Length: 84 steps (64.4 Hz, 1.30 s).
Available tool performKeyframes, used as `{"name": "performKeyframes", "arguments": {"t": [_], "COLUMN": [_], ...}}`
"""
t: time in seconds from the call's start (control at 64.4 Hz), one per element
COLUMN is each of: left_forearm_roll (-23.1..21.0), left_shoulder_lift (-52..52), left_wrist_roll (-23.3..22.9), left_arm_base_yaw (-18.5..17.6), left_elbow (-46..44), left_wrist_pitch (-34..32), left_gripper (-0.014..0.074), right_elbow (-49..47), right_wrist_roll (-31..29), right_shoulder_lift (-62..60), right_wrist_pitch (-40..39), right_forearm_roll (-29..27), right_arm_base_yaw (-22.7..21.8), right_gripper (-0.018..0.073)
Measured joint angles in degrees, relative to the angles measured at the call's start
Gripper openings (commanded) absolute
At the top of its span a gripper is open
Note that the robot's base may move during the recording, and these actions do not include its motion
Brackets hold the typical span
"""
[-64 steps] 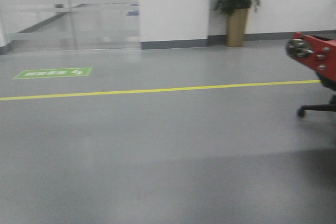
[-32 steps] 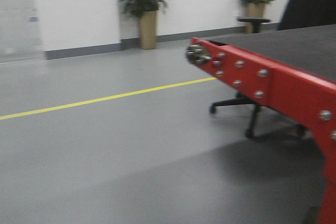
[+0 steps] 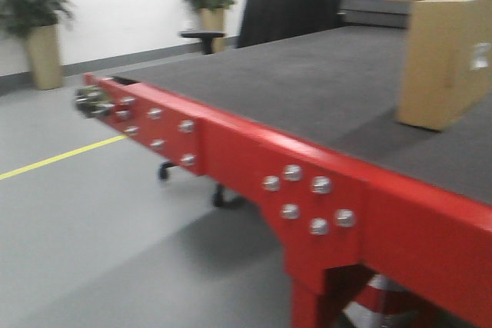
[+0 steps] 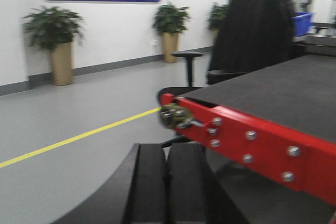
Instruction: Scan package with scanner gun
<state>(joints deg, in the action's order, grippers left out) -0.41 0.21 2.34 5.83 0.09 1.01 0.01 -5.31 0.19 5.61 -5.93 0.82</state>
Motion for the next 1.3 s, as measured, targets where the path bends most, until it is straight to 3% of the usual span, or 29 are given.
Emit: {"name": "performKeyframes", "arguments": {"t": [1.303], "left_forearm_roll": [0.0], "left_shoulder_lift": [0.0], "left_wrist_roll": [0.0], "left_arm_base_yaw": [-0.6], "left_elbow": [0.0], "left_wrist_pitch": [0.0], "left_gripper": [-0.0111], "right_elbow": [0.0], "right_wrist_roll": [0.0], "right_shoulder_lift": [0.0], "right_wrist_pitch": [0.0], "right_forearm_roll": [0.0], "right_arm_base_yaw": [0.0], "right_gripper": [-0.0162]}}
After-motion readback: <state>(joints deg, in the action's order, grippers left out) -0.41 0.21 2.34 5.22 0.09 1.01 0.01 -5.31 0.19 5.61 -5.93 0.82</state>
